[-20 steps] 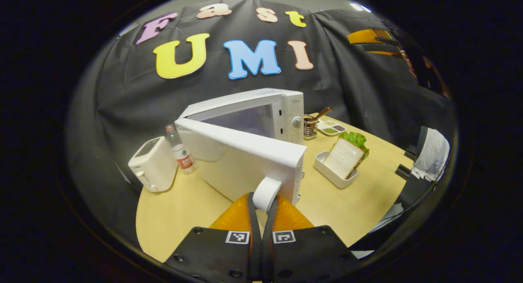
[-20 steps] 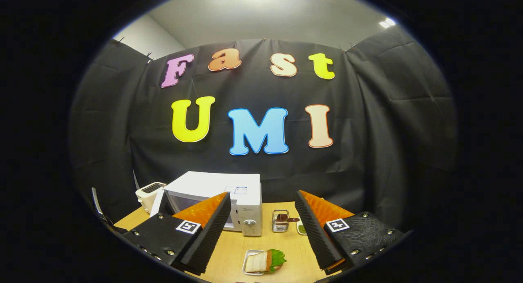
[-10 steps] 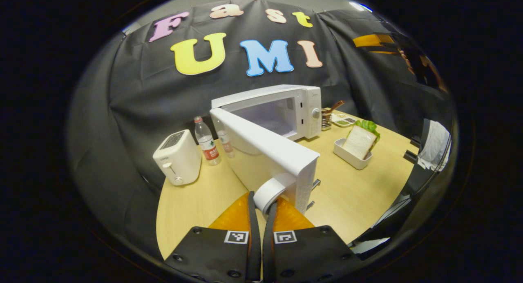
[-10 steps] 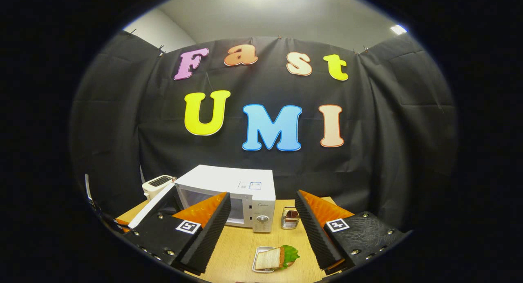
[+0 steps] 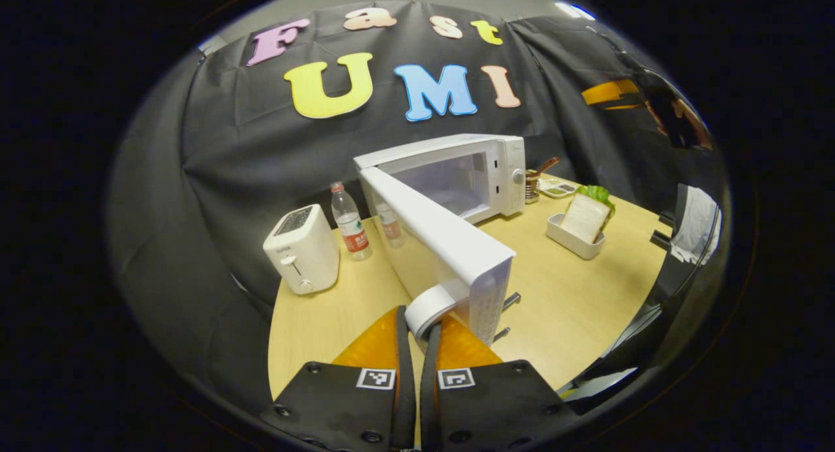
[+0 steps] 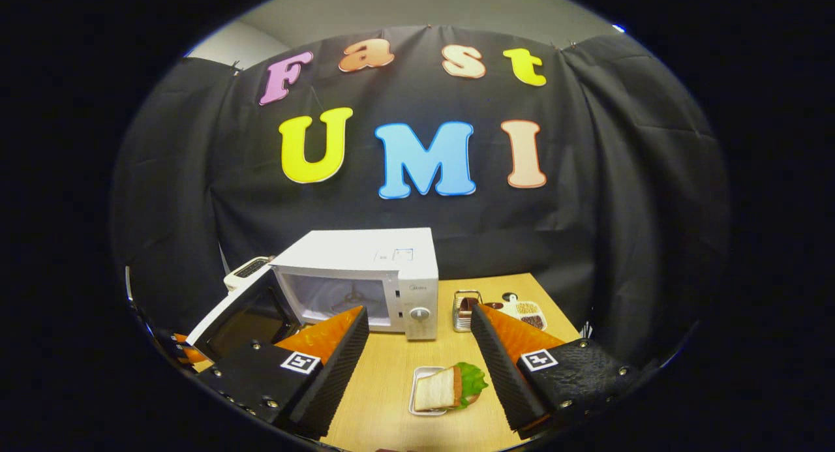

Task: Open the microwave oven with the left hand, put the food in, and close the microwave oven.

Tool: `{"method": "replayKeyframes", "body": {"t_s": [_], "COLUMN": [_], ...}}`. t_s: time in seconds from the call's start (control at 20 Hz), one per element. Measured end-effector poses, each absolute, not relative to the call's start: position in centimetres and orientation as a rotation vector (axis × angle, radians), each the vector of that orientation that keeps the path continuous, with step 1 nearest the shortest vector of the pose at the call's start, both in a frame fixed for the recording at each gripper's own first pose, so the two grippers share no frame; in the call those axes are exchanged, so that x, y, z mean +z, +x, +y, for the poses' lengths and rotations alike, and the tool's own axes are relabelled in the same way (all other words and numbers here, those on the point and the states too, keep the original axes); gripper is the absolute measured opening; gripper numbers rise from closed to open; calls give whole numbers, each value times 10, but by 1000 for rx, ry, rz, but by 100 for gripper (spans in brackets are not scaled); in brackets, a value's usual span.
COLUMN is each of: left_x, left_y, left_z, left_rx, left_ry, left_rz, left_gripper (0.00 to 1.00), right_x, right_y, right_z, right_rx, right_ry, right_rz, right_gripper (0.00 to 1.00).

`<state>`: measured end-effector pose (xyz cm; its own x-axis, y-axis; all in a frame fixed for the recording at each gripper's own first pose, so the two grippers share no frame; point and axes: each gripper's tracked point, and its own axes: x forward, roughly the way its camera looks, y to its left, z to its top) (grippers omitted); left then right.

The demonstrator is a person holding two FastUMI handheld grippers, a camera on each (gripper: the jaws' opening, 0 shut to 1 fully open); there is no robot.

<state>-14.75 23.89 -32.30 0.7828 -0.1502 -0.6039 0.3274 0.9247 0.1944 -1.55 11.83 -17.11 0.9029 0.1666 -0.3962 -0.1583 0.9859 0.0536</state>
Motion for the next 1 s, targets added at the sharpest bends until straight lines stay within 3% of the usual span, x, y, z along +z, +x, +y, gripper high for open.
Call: {"method": "replayKeyframes", "body": {"t_s": [0.2,0.25,0.4,0.7,1.0], "left_x": [-326,-325,-309,-187,-67], "left_y": [-155,-156,-171,-178,-100], "left_z": [250,256,279,276,158], "left_rx": [-236,-201,-93,177,160], "left_ry": [223,192,132,131,93], "left_rz": [624,618,591,388,151], "left_gripper": [22,35,100,99,99], "right_x": [-218,-233,-290,-365,-393], "right_y": [-5,-3,0,-15,-20], "right_z": [89,80,55,38,54], "right_rx": [153,152,135,146,253], "right_ry": [50,62,94,297,348], "right_rz": [526,563,704,918,1009], "right_gripper": [96,95,96,97,98]}}
